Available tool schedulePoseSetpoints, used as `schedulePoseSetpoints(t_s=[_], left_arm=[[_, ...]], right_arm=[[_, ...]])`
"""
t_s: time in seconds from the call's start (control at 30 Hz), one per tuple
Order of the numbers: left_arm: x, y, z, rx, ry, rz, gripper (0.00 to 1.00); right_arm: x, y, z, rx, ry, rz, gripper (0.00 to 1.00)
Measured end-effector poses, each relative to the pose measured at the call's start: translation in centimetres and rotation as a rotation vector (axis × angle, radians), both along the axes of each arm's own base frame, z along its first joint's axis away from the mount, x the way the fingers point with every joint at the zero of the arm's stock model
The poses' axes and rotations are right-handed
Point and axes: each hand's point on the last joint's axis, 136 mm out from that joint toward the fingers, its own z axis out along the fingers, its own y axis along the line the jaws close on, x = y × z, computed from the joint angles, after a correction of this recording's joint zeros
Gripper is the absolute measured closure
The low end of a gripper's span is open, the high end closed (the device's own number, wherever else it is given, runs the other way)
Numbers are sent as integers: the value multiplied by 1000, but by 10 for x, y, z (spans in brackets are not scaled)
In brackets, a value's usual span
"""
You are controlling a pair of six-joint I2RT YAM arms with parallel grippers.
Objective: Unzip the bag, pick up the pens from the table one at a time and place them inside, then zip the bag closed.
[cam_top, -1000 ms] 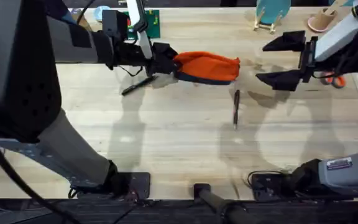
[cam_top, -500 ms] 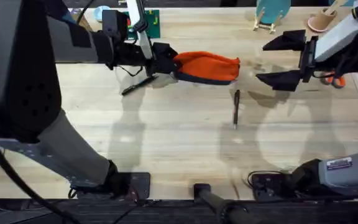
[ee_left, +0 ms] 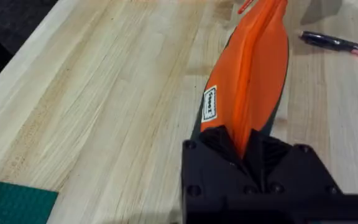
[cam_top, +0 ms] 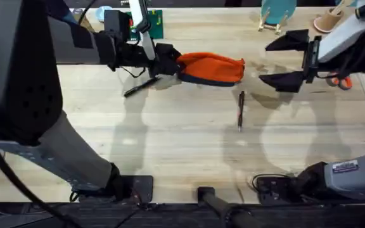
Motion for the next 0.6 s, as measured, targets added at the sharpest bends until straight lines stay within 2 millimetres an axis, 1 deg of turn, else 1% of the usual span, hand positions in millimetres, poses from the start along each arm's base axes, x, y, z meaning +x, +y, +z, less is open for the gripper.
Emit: schedulePoseSetpoints(t_s=[0.27,0.47,0.6], left_arm=[[0,0,0,0,0,0,946],[0,0,0,2,-1,1,927],[0,0,0,2,-1,1,916]], right_arm=[[10,24,1,-40,-106,84,7],[9,40,-10,-112,-109,139,8],[12,48,-14,-153,-128,163,7]])
